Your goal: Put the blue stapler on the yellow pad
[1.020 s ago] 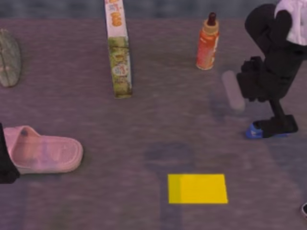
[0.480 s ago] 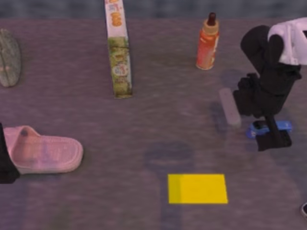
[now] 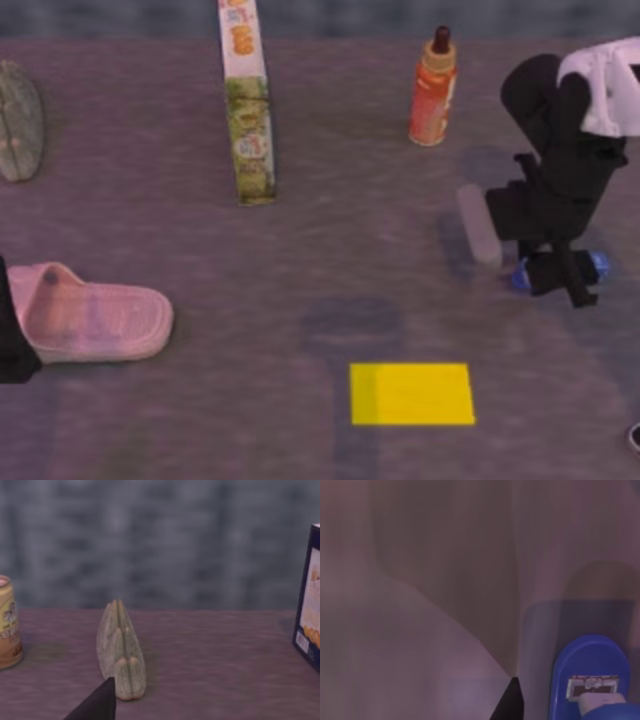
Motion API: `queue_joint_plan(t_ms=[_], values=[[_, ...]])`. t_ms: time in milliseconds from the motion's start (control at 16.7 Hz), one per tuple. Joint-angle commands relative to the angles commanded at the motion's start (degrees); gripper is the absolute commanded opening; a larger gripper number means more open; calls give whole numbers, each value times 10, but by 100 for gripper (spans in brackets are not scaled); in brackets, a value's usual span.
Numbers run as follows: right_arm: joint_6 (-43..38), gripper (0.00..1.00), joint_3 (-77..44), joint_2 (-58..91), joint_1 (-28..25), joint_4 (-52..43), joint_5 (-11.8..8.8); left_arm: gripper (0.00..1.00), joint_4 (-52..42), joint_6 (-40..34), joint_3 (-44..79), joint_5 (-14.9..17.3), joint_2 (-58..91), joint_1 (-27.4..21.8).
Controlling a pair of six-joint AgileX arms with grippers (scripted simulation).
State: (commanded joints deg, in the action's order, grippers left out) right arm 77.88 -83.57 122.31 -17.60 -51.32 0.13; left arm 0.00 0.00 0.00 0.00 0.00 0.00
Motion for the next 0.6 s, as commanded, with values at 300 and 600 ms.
queue_joint_plan(t_ms=[300,600], values=[[0,0,0,0,0,0,0,100,0,0,0,0,0,0],[0,0,0,0,0,0,0,100,0,0,0,0,0,0]])
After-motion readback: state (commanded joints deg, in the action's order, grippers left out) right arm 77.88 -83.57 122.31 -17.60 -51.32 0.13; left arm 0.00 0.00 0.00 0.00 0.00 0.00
